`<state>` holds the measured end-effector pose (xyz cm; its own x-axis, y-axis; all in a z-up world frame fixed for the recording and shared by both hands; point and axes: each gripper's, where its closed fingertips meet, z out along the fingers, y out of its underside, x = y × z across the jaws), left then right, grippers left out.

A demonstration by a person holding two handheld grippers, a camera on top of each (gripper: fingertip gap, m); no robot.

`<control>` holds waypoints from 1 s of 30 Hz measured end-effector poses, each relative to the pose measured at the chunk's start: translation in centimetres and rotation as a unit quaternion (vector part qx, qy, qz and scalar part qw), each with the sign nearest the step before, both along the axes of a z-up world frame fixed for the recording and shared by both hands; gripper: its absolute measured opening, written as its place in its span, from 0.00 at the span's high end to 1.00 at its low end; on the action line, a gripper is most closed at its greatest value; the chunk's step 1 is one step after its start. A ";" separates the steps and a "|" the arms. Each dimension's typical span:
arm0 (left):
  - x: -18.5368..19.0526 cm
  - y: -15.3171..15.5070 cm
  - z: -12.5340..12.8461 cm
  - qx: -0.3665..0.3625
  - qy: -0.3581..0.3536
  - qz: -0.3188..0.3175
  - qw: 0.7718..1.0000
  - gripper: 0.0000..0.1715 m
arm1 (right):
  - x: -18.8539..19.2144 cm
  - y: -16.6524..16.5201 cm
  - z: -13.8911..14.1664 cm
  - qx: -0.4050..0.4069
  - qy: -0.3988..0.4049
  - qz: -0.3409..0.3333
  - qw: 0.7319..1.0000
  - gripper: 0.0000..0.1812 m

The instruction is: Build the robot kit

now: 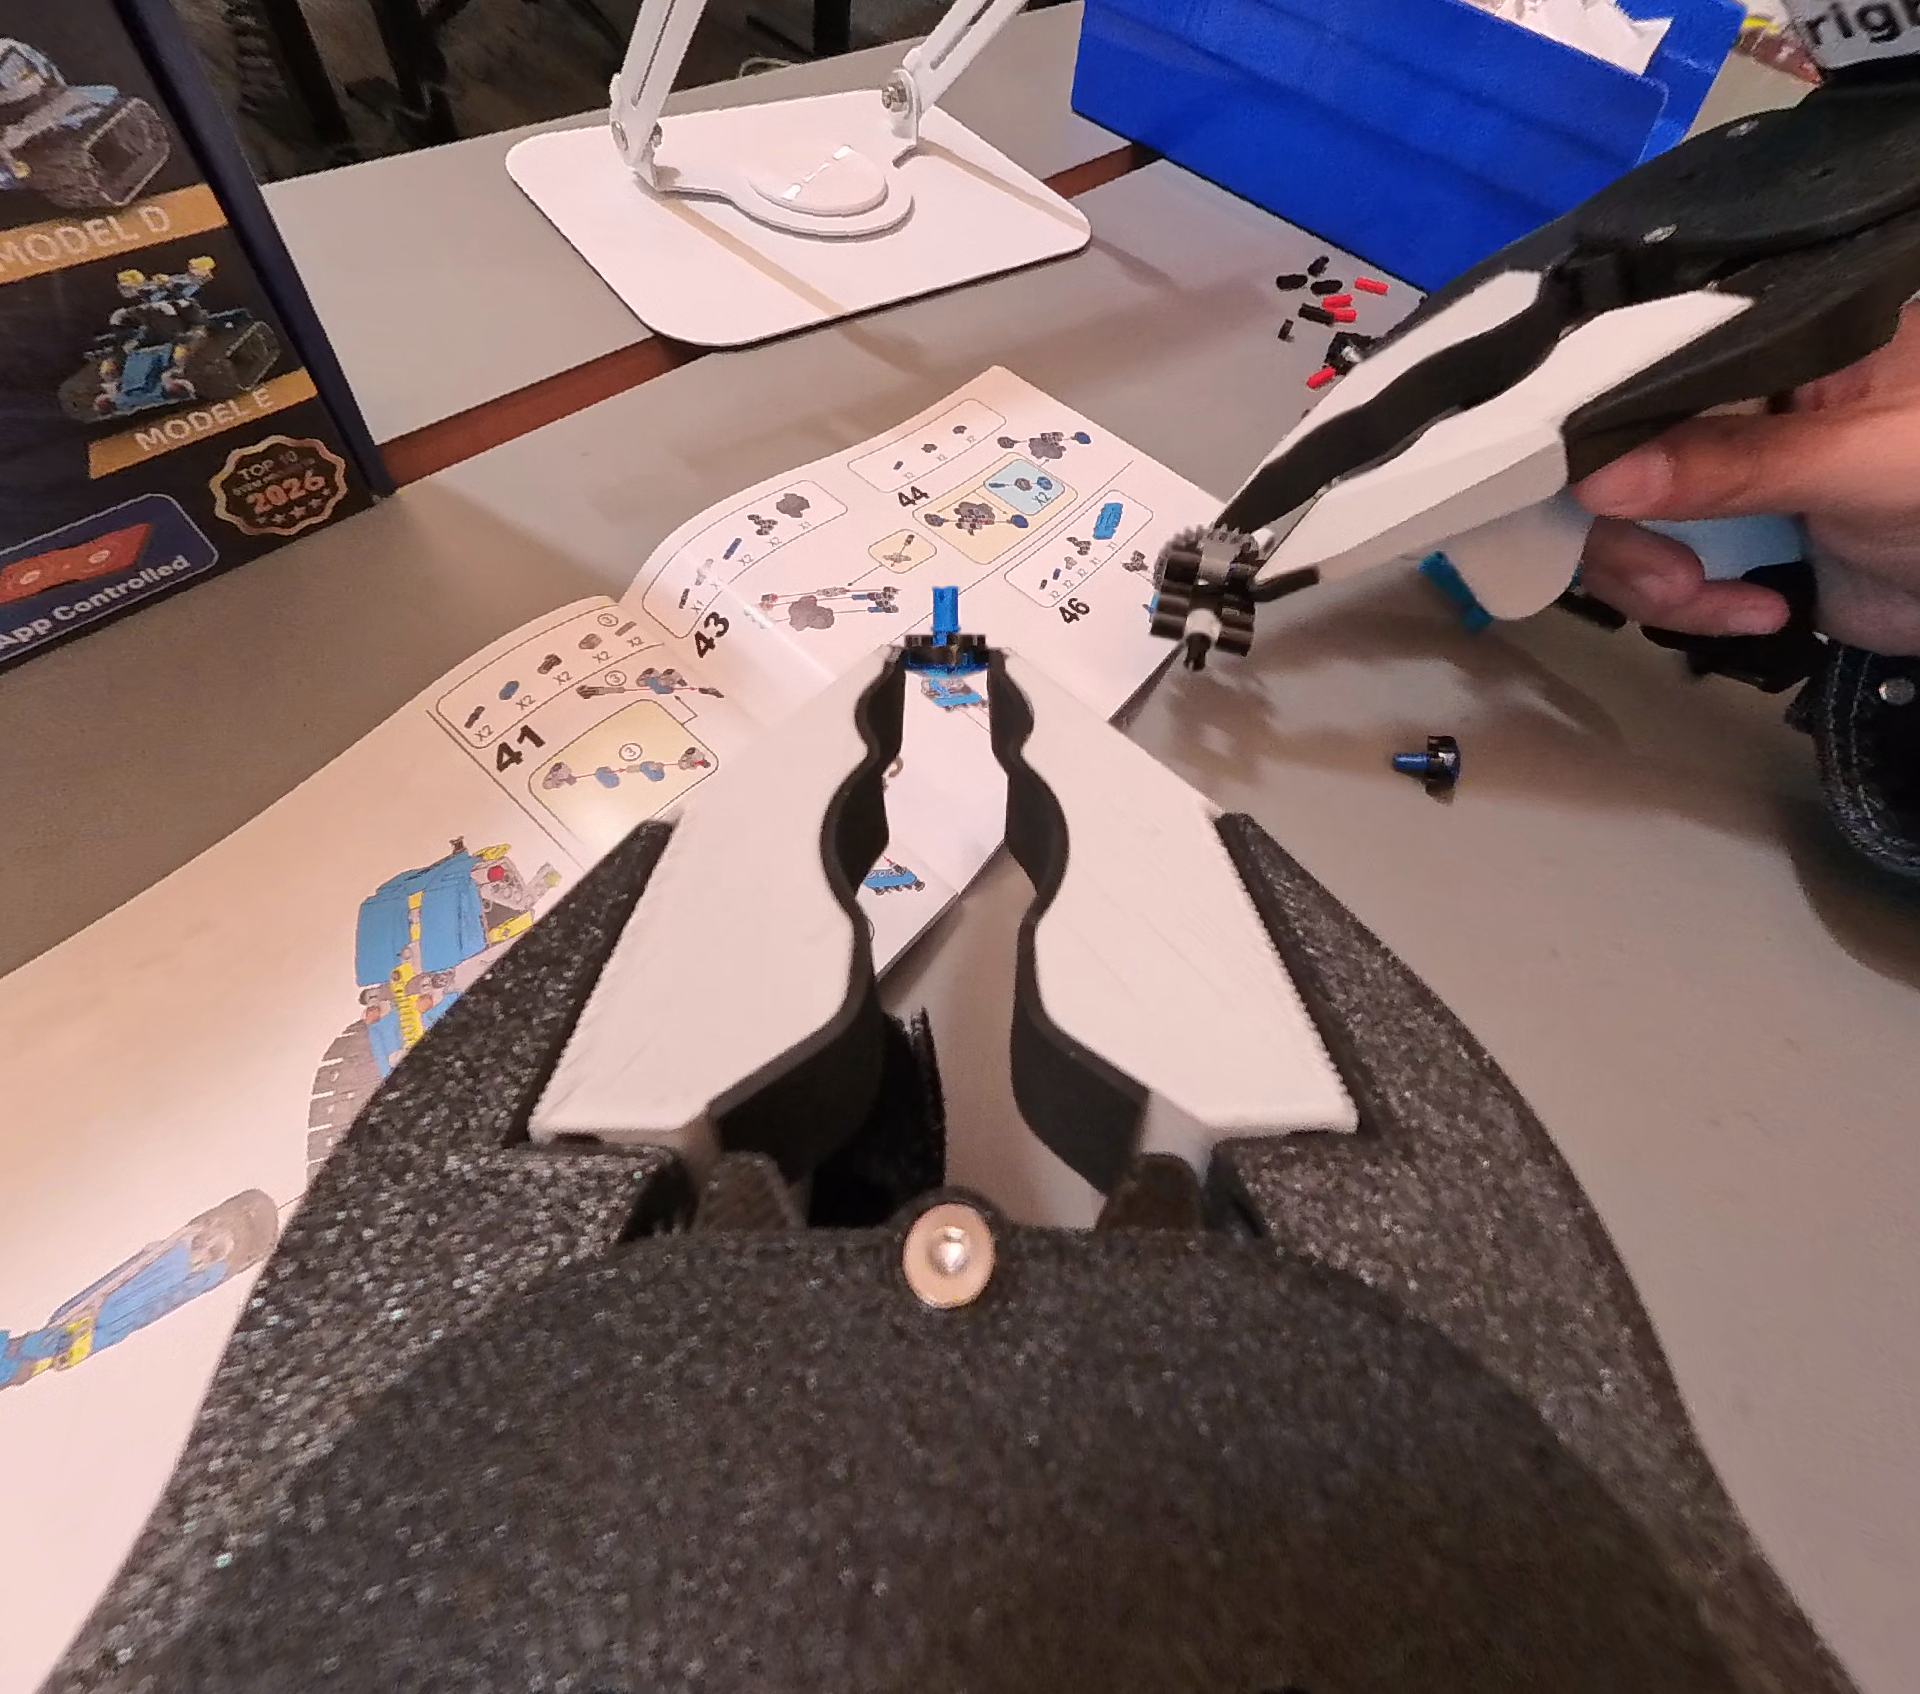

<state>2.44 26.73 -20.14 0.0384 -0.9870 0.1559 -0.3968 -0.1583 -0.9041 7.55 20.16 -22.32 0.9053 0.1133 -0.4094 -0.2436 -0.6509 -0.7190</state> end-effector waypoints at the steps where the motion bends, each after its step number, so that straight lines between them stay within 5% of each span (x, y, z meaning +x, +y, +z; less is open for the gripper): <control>1: 0.0 -0.2 0.0 0.001 0.000 -0.004 1.000 0.91 | -0.1 0.0 0.3 0.009 0.005 0.003 1.000 0.87; 4: 0.2 -1.3 0.9 0.033 -0.021 -0.030 0.999 0.91 | -1.2 -0.2 2.5 0.055 0.042 0.045 0.997 0.87; 8: 0.4 -2.8 2.4 0.174 -0.041 -0.044 0.983 0.91 | -1.7 -1.3 4.7 0.107 0.044 0.099 0.988 0.87; 13: -0.1 -4.8 2.6 0.447 -0.028 -0.058 0.892 0.91 | -4.7 -3.0 5.3 0.103 0.124 0.198 0.967 0.87; 16: -0.7 -5.6 3.2 0.539 -0.045 -0.062 0.839 0.91 | -5.7 -4.2 6.0 0.102 0.170 0.240 0.950 0.87; 23: -1.8 -9.3 4.5 0.613 -0.097 -0.100 0.777 0.91 | -5.3 -5.1 6.5 0.105 0.183 0.251 0.945 0.87; 30: -1.7 -10.6 3.6 0.611 -0.085 -0.128 0.776 0.91 | -5.9 -5.2 5.6 0.086 0.168 0.262 0.947 0.87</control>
